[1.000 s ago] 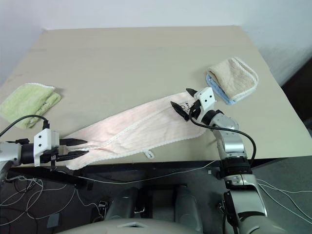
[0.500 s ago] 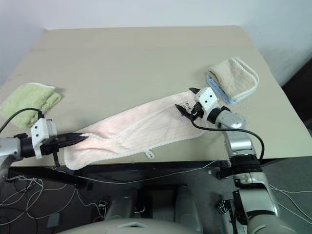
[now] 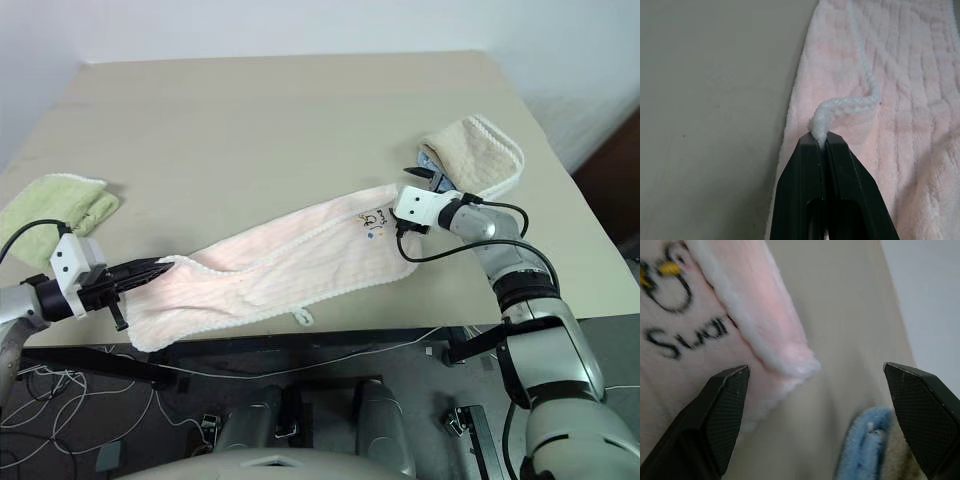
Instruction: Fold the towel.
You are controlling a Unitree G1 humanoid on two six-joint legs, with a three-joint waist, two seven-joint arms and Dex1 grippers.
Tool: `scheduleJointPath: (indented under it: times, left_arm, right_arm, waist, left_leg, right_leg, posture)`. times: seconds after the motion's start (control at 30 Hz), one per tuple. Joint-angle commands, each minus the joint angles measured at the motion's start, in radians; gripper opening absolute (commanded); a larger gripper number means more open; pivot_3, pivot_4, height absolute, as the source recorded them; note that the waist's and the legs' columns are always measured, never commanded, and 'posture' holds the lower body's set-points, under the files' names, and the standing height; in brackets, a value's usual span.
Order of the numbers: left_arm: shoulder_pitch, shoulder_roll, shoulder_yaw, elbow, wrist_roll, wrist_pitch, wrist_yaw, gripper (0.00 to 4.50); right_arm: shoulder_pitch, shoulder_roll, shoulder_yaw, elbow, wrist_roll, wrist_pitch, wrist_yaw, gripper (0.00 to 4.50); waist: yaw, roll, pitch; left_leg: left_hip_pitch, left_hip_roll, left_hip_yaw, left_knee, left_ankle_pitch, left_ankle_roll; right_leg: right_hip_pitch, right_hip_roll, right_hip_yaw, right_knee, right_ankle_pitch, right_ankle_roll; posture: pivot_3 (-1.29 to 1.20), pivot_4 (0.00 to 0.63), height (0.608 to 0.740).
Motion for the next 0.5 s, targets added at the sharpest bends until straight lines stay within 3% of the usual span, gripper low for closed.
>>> scheduleJointPath:
  times: [0.03,0.33,0.43,0.5]
  left_arm:
    - [0.011,-0.003,0.037,-0.031,-0.014,-0.003,0.005,0.03]
    - [0.025,-0.011,0.037,-0.038,-0.013,-0.003,0.010,0.03]
    - [0.025,-0.012,0.034,-0.037,-0.011,-0.003,0.010,0.00]
    - [0.026,-0.013,0.033,-0.037,-0.011,-0.003,0.011,0.00]
  right_arm:
    - [-0.061,-0.006,0.038,0.078,-0.072,-0.055,-0.102,4.50]
    - [-0.106,0.046,0.097,0.152,-0.122,-0.139,-0.167,4.50]
    - [-0.105,0.057,0.112,0.163,-0.133,-0.151,-0.168,3.91]
    - [-0.105,0.059,0.113,0.168,-0.131,-0.155,-0.168,3.24]
  waist:
    - [-0.002,0.000,0.000]
    - [-0.003,0.000,0.000]
    - [-0.004,0.000,0.000]
    - [-0.004,0.000,0.000]
  left_leg:
    - [0.000,0.000,0.000,0.000,0.000,0.000]
    - [0.000,0.001,0.000,0.000,0.001,-0.001]
    - [0.001,0.001,0.000,0.000,0.001,-0.001]
    - [0.001,0.001,0.000,0.000,0.001,-0.001]
  right_leg:
    - [0.000,0.000,0.000,0.000,0.000,0.000]
    - [0.000,0.001,0.000,0.000,0.000,0.000]
    - [0.001,0.001,0.000,0.000,0.000,0.000]
    - [0.001,0.001,0.000,0.000,0.000,0.000]
  posture:
    - [0.00,0.150,0.740]
    - [0.00,0.150,0.740]
    - [0.00,0.150,0.740]
    - [0.00,0.150,0.740]
